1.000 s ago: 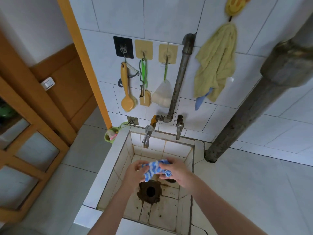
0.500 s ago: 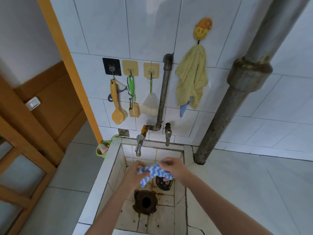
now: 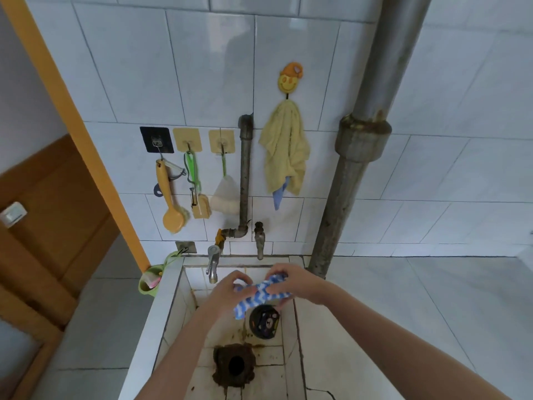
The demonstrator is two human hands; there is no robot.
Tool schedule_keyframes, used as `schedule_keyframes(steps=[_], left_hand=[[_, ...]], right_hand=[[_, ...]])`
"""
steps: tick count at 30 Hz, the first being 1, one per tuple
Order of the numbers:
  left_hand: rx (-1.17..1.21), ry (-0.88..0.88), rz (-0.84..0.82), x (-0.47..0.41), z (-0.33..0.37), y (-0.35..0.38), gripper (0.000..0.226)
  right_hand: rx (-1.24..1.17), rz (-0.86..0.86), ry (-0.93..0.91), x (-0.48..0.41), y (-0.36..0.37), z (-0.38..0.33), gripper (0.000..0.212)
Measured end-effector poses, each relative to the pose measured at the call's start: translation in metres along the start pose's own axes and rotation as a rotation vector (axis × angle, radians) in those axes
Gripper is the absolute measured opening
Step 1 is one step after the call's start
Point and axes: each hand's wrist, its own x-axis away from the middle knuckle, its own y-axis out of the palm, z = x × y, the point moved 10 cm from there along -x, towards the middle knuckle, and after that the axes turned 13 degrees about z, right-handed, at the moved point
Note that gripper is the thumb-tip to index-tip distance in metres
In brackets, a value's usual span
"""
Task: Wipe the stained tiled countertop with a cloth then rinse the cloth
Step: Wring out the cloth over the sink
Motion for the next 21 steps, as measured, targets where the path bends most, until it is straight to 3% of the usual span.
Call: schedule_keyframes(steps=[4, 9, 17, 21], left_hand=[[0.073, 0.112, -0.029, -0.001, 0.056, 0.024, 0.007], [0.067, 0.247, -0.070, -0.004, 0.145, 0.077, 0.024], [0.047, 0.363, -0.035, -0.009, 0.274, 0.174, 0.034], [0.025, 0.438, 0.034, -0.014, 0.341, 0.190, 0.025]], right_hand=[[0.036, 0.103, -0.054, 0.008, -0.054, -0.013, 0.022], [0.082, 0.272, -0.107, 0.029, -0.156, -0.016, 0.028], [0.115, 0.310, -0.215, 0.073, -0.312, -0.011, 0.018], [0.119, 0.343, -0.272, 0.086, -0.376, -0.019, 0.016]])
